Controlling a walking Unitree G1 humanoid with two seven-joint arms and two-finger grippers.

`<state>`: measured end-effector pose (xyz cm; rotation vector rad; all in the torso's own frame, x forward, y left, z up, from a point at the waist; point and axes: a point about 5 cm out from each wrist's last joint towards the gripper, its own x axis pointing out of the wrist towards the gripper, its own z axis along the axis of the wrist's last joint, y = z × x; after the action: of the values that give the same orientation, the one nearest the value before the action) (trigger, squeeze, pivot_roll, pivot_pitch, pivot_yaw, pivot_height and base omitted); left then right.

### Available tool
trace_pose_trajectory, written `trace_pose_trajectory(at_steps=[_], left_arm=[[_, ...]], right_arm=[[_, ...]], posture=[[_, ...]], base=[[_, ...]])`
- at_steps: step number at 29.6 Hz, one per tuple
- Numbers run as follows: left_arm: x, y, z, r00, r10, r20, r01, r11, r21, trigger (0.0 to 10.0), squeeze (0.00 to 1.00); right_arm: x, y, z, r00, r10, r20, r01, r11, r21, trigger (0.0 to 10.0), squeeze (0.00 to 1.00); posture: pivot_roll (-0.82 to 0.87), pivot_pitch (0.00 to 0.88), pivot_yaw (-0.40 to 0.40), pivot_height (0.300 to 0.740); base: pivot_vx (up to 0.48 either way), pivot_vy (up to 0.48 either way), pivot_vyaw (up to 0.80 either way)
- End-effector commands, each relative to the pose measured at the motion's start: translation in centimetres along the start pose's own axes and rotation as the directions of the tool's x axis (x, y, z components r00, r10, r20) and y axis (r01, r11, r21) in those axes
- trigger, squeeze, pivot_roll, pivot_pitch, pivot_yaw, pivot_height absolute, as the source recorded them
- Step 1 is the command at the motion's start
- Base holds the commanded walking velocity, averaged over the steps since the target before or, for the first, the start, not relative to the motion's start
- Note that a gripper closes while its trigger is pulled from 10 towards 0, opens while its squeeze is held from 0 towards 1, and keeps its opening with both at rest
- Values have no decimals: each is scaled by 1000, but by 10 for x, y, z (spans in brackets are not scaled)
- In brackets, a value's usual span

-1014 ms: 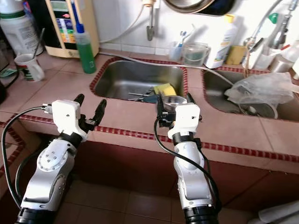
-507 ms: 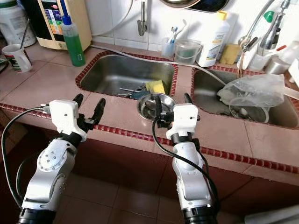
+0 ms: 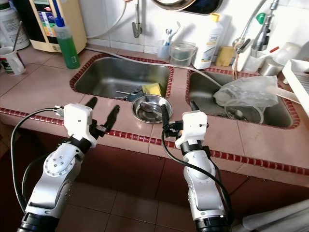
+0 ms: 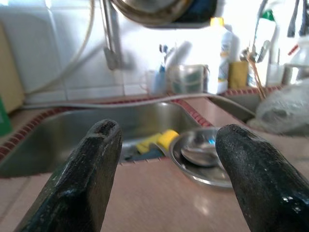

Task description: Kitchen organization

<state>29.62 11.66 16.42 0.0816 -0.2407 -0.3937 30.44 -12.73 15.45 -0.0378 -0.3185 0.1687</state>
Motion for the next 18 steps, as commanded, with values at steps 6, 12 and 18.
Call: trace_pose_trajectory(at_steps=[6,12,18], left_arm=[[-5,-22,-5,994,-113,-16,112,994,-5,10000,0],[-12,-30,-7,982,-186,-17,187,981,50,10000,0],[-16,-32,-10,977,-212,-23,213,975,68,10000,0]], right_arm=[[0,-6,-3,999,-49,-17,49,999,-15,10000,0],[-3,1,-11,998,-44,-43,45,999,13,10000,0],[-6,4,-22,994,-50,-93,59,994,93,10000,0]], posture=[[1,96,-10,740],[3,86,-12,740],[8,84,-17,740]], base=[[0,0,0],[0,0,0],[0,0,0]])
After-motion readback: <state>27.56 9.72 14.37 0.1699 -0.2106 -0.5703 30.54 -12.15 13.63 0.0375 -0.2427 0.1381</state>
